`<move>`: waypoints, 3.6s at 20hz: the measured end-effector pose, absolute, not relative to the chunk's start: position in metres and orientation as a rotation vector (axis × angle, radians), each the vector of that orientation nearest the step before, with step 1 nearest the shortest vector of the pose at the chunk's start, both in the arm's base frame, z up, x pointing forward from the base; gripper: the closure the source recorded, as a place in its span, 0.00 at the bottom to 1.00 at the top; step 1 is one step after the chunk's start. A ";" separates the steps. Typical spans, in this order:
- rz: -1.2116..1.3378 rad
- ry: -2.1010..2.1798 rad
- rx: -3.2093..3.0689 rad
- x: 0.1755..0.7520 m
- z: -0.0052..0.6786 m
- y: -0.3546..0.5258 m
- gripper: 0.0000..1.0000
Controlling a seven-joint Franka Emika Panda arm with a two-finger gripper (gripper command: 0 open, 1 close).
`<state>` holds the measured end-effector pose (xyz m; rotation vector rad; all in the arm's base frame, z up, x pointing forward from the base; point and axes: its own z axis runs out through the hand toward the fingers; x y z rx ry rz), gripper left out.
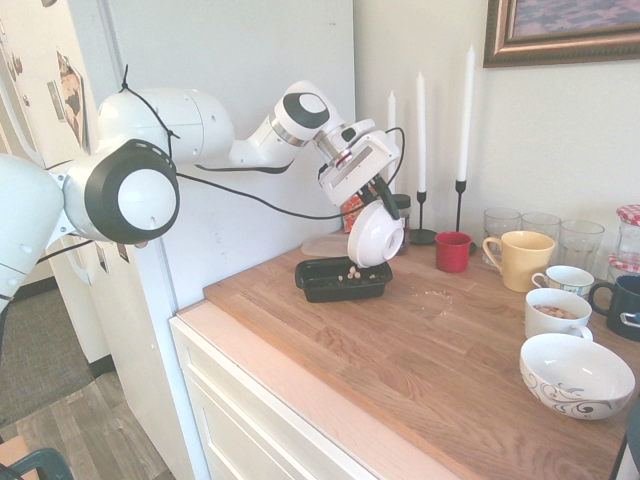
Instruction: Put the cereal into the box
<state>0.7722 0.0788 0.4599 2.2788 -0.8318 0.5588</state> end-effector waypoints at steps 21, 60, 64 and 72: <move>0.686 -0.648 2.109 0.773 0.446 0.129 1.00; 0.667 -0.908 2.177 0.758 0.485 0.056 1.00; 0.540 -1.065 2.354 0.750 0.507 0.015 1.00; 0.255 -1.369 2.667 0.743 0.499 -0.063 1.00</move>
